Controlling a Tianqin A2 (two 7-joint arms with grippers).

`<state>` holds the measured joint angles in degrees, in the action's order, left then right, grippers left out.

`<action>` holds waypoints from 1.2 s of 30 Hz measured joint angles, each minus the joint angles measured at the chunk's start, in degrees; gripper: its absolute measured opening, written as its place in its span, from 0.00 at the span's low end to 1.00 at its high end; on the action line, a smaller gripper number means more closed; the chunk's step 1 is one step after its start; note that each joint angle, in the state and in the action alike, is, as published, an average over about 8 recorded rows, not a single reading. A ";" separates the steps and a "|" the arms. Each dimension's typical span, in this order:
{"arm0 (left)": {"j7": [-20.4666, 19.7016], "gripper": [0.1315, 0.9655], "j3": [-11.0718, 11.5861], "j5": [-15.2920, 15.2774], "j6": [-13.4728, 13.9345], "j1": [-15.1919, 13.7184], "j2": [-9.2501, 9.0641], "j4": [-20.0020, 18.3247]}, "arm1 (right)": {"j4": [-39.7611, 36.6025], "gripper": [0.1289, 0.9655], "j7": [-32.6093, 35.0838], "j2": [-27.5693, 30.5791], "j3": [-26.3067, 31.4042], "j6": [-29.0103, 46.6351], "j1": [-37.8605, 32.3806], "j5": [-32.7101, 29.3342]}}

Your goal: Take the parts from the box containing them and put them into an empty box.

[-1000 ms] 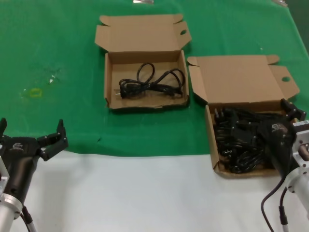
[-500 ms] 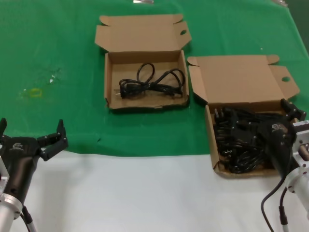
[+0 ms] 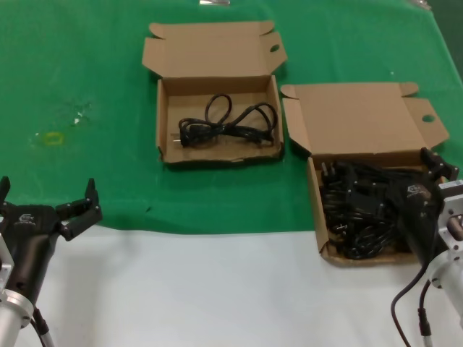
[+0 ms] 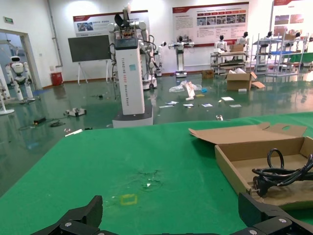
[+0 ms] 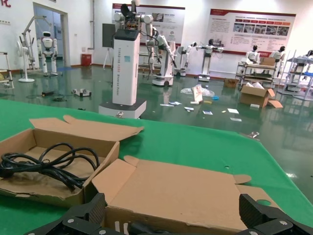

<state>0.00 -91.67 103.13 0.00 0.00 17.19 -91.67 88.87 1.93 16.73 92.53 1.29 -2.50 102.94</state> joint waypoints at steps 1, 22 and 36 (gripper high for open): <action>0.00 1.00 0.00 0.00 0.00 0.00 0.00 0.00 | 0.00 1.00 0.00 0.00 0.00 0.00 0.00 0.00; 0.00 1.00 0.00 0.00 0.00 0.00 0.00 0.00 | 0.00 1.00 0.00 0.00 0.00 0.00 0.00 0.00; 0.00 1.00 0.00 0.00 0.00 0.00 0.00 0.00 | 0.00 1.00 0.00 0.00 0.00 0.00 0.00 0.00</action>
<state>0.00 -91.67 103.13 0.00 0.00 17.19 -91.67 88.87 1.93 16.73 92.53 1.29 -2.50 102.94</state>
